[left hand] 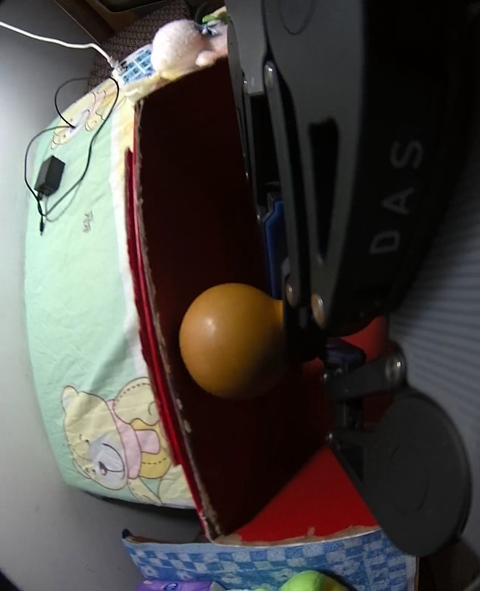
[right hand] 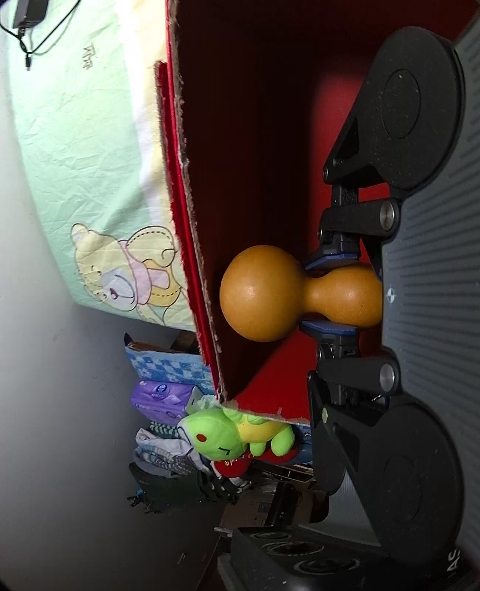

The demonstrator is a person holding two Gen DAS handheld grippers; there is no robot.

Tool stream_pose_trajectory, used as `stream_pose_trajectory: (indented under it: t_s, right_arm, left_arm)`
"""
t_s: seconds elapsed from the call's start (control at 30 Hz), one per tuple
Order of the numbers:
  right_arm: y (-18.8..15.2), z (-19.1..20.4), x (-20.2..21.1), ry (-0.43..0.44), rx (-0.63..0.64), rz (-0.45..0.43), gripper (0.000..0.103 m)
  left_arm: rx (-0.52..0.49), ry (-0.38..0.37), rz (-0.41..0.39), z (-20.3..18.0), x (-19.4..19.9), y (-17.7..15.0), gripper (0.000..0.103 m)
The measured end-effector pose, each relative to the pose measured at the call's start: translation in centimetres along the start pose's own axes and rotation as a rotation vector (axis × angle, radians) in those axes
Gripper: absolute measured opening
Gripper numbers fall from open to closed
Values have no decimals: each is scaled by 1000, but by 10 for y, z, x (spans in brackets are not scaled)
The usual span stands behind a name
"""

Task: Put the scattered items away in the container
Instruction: 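Lift the gourd with the right gripper and carry it into the red box, then open the right gripper to drop the gourd inside the red box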

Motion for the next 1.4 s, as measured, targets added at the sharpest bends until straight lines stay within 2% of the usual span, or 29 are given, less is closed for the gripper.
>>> stream_pose_trajectory:
  t_s: [0.23,0.37,0.57,0.67,0.73,0.77,0.93,1.03,1.13,1.17,1.2,1.4]
  right_arm:
    - [3,-19,-34,-26,-97,114,33]
    - [4,-21,-43,-47,-99,130,31]
    - [3,-20,-50,-35,-73,162,34]
    - [4,-16,-43,-7,-49,154,34]
    - [6,-18,-31,-21,-49,121,35]
    - [8,-21,-24,-31,-58,105,37]
    - [16,-39,5,-2,-124,20,36]
    - [20,-50,6,-77,-164,-4,31]
    - [21,-58,-5,-125,-202,28,25]
    - [21,-60,-9,-130,-212,43,23]
    - [22,-62,-12,-126,-222,56,21]
    - [17,-49,-30,-24,-207,168,23]
  left_arm:
    - [46,54,131,16,-31,-1,59]
    - [72,89,173,24,-39,-7,58]
    - [53,146,174,28,-29,-13,58]
    - [66,109,153,29,-19,-19,58]
    - [67,92,129,29,-11,-22,58]
    - [68,81,118,29,-8,-22,58]
    - [73,1,51,26,8,-23,58]
    - [45,-41,35,18,11,-23,58]
    - [15,-65,49,7,6,-25,60]
    - [4,-62,45,5,6,-26,64]
    - [-4,-55,46,5,6,-26,63]
    - [18,-28,74,17,8,-29,64]
Point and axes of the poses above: each gripper's, at about its wrist camera, not at the fingertips, and x roughly against the way its jaws point, z to its left, y to its top, the point moved 2 cm from there along -x, roughly the way its jaws point, and after that the axes turned 3 degrees about -x, right-handed, at the moved point
